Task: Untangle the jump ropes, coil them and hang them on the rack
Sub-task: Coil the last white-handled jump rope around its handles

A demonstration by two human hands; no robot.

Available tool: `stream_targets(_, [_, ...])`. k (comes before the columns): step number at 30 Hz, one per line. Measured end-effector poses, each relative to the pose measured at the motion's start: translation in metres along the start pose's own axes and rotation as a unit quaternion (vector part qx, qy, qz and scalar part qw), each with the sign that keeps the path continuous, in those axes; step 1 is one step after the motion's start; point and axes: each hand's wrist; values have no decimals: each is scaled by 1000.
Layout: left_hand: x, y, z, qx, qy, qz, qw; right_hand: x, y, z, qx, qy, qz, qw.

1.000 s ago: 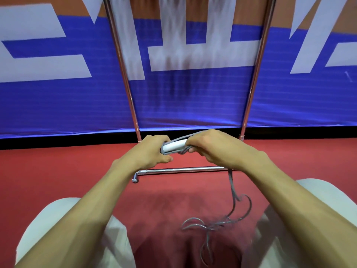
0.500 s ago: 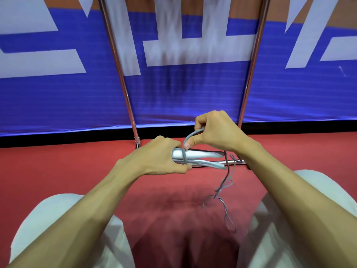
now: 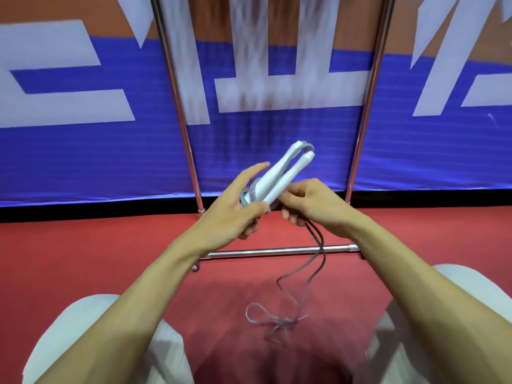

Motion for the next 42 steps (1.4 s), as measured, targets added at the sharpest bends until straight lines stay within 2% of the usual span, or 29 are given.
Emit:
stream_targets(3, [-5,-3,-8,-52,18,30,998,6,3,-2,133,3,-45,990])
stream_targets(5, [-8,-7,-15,-86,15,51,995,9,2,1,264,3,-102,959])
stream_targets(7, [-11,-10,-21,-116,6,76,990,11,1,5,340,14,-144,929])
stream_targets(10, [-15,-12,-25,-176,0,94,980,12,0,6,358,-4,-145,922])
stream_targets(14, [-19,-18,-31,-263,34,88,960,15,-3,0,365,-107,-134,915])
stream_targets(18, [-20,-21,-39,-358,55,60,930,18,-1,-4,383,-220,-132,887])
stream_targets(21, [-19,-15,-41,-395,56,33,916,19,-1,-6,391,-276,-80,874])
stream_targets(25, [-16,-10,-41,-426,75,-26,901,16,-11,-12,313,-287,-10,905])
stream_targets(28, [-11,-4,-35,-437,76,-77,893,12,-18,-10,305,-297,81,901])
stream_targets(32, [-6,4,-27,-419,105,-101,896,9,-20,-5,312,-242,151,906])
stream_targets(37, [1,3,-23,-368,118,-81,919,6,-16,-5,209,-131,122,962])
stream_targets(40, [5,1,-16,-309,117,-72,941,0,-17,-2,112,-58,107,986])
stream_targets(42, [7,0,-12,-265,119,-69,954,-1,-20,3,58,-5,68,996])
Point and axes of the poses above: each hand's wrist, its own x-axis away from the middle knuckle, its own y-axis out of the palm, z = x × y, and after that the axes turned 15 degrees about z, right-handed
